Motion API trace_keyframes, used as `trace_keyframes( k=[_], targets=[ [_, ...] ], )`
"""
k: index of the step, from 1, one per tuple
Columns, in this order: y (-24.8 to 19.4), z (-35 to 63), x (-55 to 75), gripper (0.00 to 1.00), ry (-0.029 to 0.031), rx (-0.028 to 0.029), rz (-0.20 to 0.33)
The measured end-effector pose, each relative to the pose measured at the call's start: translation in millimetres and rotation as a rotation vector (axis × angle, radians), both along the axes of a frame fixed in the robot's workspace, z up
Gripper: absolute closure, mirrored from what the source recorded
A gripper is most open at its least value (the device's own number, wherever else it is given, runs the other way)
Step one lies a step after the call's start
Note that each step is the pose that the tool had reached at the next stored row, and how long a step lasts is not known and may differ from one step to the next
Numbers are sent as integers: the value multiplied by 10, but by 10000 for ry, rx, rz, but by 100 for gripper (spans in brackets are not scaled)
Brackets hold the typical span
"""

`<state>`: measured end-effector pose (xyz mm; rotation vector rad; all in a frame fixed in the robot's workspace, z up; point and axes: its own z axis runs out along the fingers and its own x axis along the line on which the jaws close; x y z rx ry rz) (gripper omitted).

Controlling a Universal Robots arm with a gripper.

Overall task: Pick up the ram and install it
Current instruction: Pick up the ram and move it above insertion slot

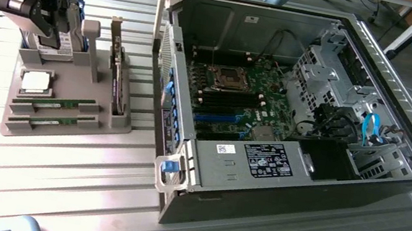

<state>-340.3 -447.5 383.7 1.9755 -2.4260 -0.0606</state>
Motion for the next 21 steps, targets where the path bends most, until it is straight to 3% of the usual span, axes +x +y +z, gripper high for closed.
trace_keyframes(
  k=[21],
  targets=[
    [0, -115, -3, 64, 1, 0, 0]
  ],
)
